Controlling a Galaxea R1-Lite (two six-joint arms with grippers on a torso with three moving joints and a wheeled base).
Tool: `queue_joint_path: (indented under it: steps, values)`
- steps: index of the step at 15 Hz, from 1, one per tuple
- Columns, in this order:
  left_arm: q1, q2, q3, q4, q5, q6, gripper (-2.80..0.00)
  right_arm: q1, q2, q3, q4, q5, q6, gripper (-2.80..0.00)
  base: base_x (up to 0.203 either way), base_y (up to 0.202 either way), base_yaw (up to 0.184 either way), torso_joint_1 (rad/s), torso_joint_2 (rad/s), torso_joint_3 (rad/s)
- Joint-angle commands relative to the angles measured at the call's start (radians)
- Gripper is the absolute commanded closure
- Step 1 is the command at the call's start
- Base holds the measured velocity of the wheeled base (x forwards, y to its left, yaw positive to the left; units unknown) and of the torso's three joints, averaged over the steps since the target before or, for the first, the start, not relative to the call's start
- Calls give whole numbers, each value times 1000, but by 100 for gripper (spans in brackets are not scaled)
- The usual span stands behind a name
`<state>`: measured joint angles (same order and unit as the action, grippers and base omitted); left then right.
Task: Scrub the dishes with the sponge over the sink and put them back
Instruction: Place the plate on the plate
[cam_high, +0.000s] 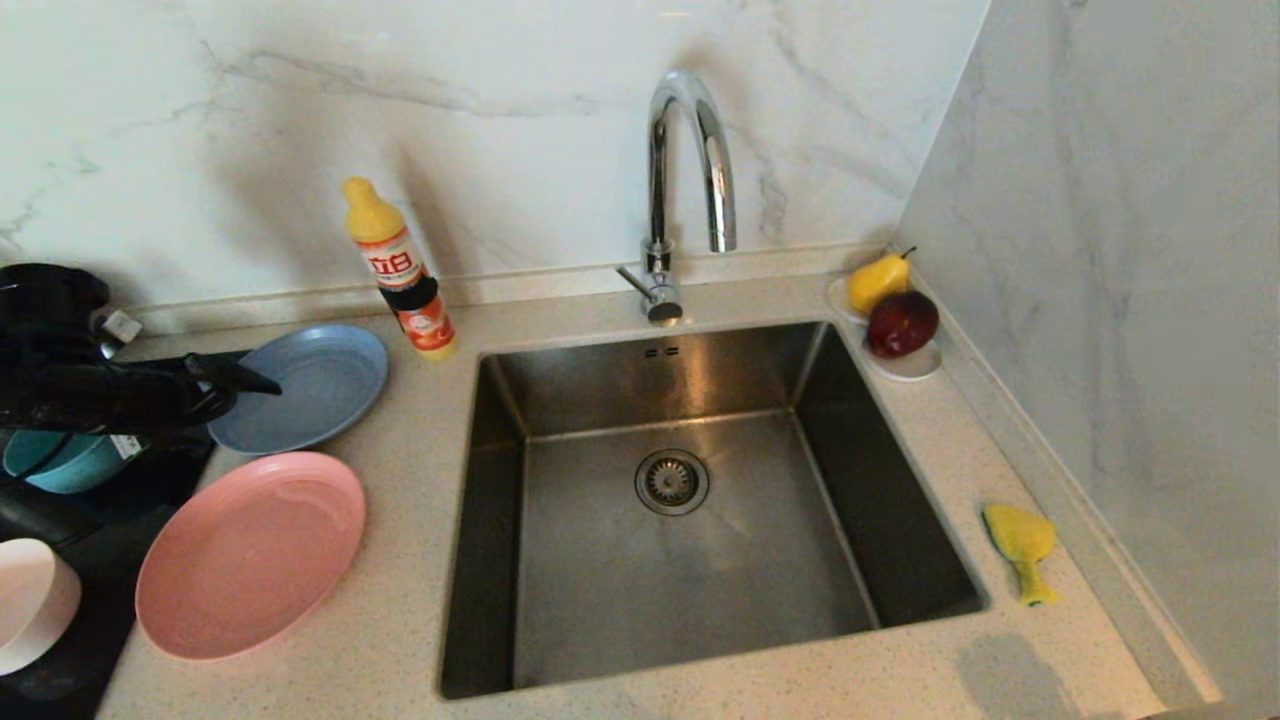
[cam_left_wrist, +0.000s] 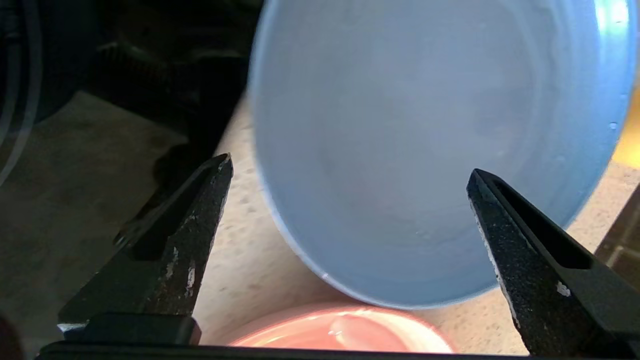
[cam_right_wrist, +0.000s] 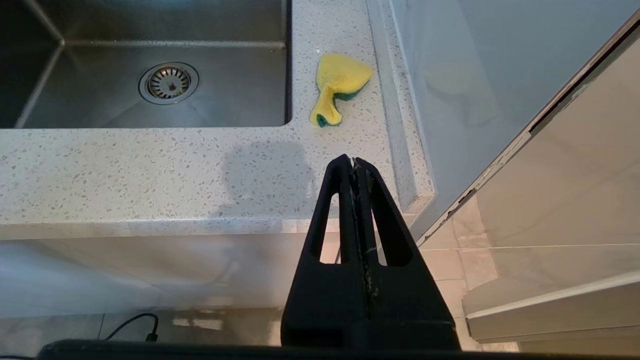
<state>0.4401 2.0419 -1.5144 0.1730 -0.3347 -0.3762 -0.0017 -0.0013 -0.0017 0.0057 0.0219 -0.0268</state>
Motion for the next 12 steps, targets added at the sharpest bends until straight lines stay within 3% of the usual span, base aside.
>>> queue_joint_path:
  steps: [1,12]
  values:
    - [-13,27,-20,1,0,-6,-280,0,1,0,0,1,0,0,0,0,0,0,0,0]
    - [-21,93,-121,10,29,-12,-280,0,1,0,0,0,-1,0,0,0,0,0,0,0]
